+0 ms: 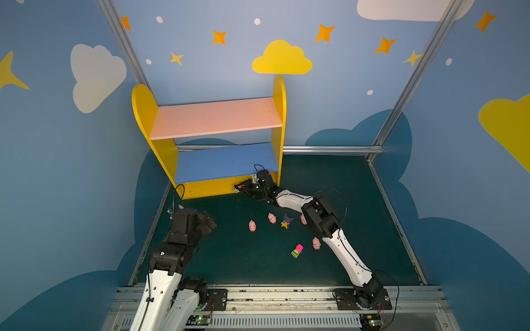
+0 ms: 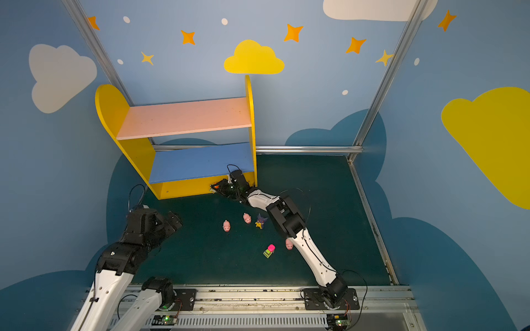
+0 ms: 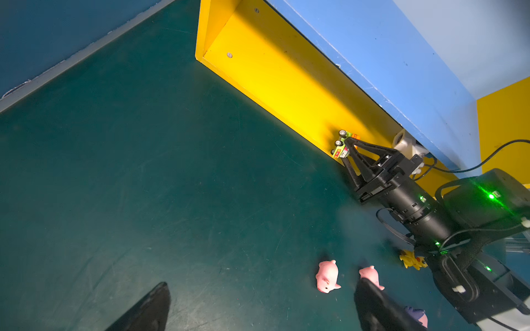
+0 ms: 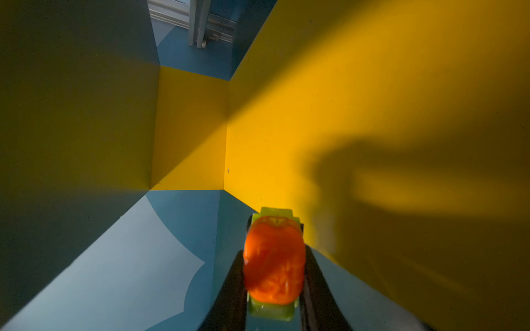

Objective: Organize plastic toys on shelves
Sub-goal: Place the plastic toy on the shelf.

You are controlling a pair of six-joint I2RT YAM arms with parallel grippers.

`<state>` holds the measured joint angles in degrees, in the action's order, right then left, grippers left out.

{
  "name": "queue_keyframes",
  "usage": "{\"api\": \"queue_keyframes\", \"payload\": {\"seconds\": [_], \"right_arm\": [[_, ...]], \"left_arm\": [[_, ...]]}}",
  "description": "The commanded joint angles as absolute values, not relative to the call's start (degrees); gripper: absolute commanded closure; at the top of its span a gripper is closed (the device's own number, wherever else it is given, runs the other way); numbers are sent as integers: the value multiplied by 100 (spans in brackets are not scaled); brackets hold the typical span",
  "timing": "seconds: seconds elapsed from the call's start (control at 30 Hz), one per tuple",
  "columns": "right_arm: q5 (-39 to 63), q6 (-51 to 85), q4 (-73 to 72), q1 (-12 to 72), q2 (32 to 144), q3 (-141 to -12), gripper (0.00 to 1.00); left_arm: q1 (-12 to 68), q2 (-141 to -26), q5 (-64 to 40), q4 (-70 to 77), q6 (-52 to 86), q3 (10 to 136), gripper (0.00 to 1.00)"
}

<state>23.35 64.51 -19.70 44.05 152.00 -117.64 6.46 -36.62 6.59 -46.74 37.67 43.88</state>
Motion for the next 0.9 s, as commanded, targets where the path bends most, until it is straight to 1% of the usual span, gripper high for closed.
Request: {"api": "queue_keyframes", "payload": {"seconds": [0.0, 0.37, 0.63, 0.8, 0.87], "right_arm": [[2167, 6454, -1926, 4447, 15431, -12145, 83], [2056, 6423, -1693, 4487, 15731, -12630, 82], [2096, 6398, -1385, 4504, 15980, -13175, 79], [2099, 6388, -1345, 4503, 16005, -13210, 75], [2109, 6381, -1327, 4515, 16005, -13209, 71]], "left_arm": [[618, -3600, 756, -4798, 3648, 4553, 0], [609, -3569, 789, -4808, 3590, 4562, 0], [610, -3560, 853, -4799, 3543, 4562, 0], [606, -3583, 853, -4786, 3507, 4575, 0], [610, -3587, 837, -4766, 3507, 4553, 0]]}}
